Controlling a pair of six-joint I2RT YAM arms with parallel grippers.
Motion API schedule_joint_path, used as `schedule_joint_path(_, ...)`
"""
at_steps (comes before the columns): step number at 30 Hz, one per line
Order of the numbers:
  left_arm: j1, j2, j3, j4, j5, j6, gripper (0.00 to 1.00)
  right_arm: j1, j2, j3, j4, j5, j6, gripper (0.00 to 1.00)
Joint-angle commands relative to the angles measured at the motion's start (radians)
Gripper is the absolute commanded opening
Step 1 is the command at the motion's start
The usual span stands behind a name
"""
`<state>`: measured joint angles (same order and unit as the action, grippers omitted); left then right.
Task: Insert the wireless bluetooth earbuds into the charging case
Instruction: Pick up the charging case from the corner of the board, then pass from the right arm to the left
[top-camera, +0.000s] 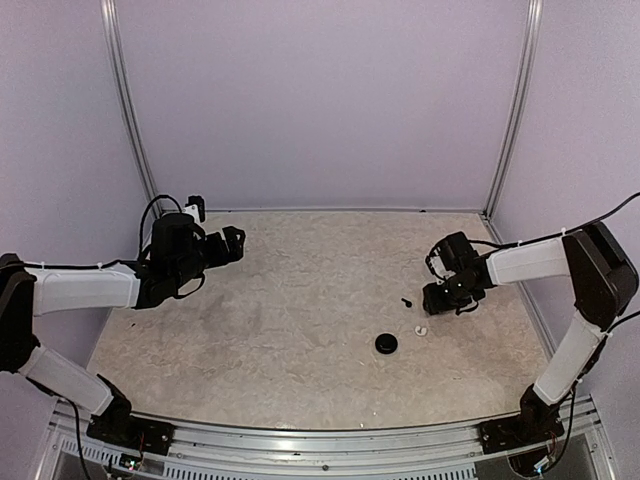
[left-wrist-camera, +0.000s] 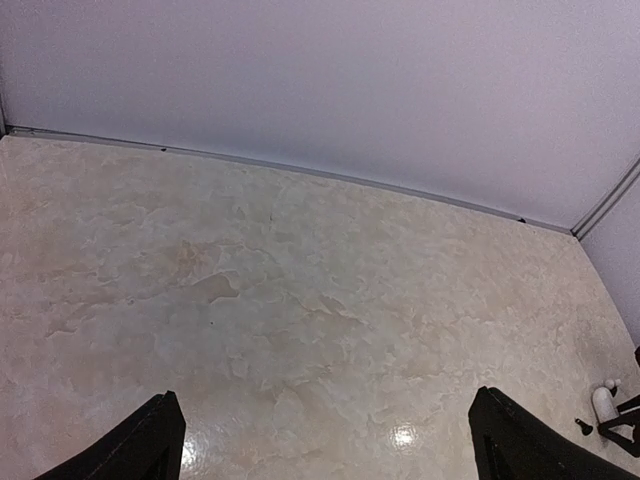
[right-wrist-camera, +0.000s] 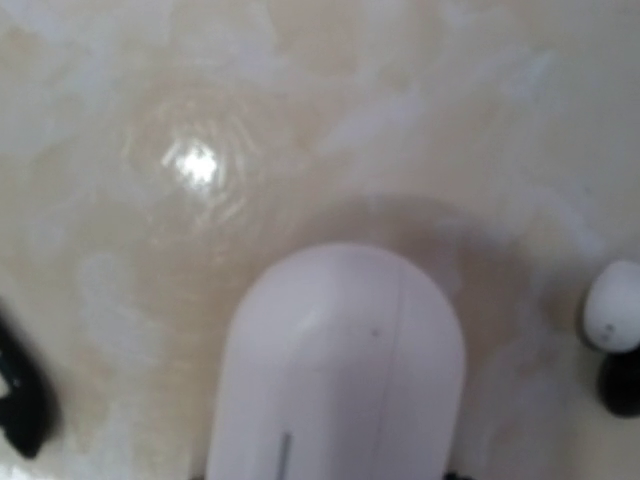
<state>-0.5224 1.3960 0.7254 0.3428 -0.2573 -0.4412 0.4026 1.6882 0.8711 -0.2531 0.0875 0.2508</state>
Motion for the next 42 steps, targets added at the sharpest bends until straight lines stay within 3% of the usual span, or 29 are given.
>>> schedule_joint_path(1, 0.005, -0.022, 0.010, 0.020, 0.018, -0.005, 0.99, -0.008, 0.016, 0.016, 0.009, 0.008, -0.006, 0.52)
schedule_joint_path(9, 0.006, -0.044, -0.022, 0.082, 0.037, -0.029, 0.99, -0.011, -0.034, 0.035, 0.010, 0.005, -0.054, 0.39)
schedule_joint_path(14, 0.006, -0.047, -0.062, 0.217, 0.244, -0.025, 0.99, -0.002, -0.110, 0.050, 0.020, 0.047, -0.156, 0.37)
schedule_joint_path(19, 0.011, -0.035, -0.016, 0.142, 0.343, -0.024, 0.99, 0.040, -0.196, 0.059, 0.050, 0.025, -0.238, 0.33)
schedule_joint_path(26, -0.009, -0.037, -0.023, 0.193, 0.582, -0.019, 0.99, 0.222, -0.299, 0.084, 0.099, -0.023, -0.406, 0.30)
schedule_joint_path(33, -0.100, -0.011, -0.062, 0.302, 0.699, -0.106, 0.99, 0.448, -0.359, 0.088, 0.132, 0.022, -0.535, 0.31)
schedule_joint_path(42, -0.227, 0.068, -0.063, 0.379, 0.797, -0.159, 0.81, 0.674, -0.324, 0.148, 0.091, 0.207, -0.685, 0.30)
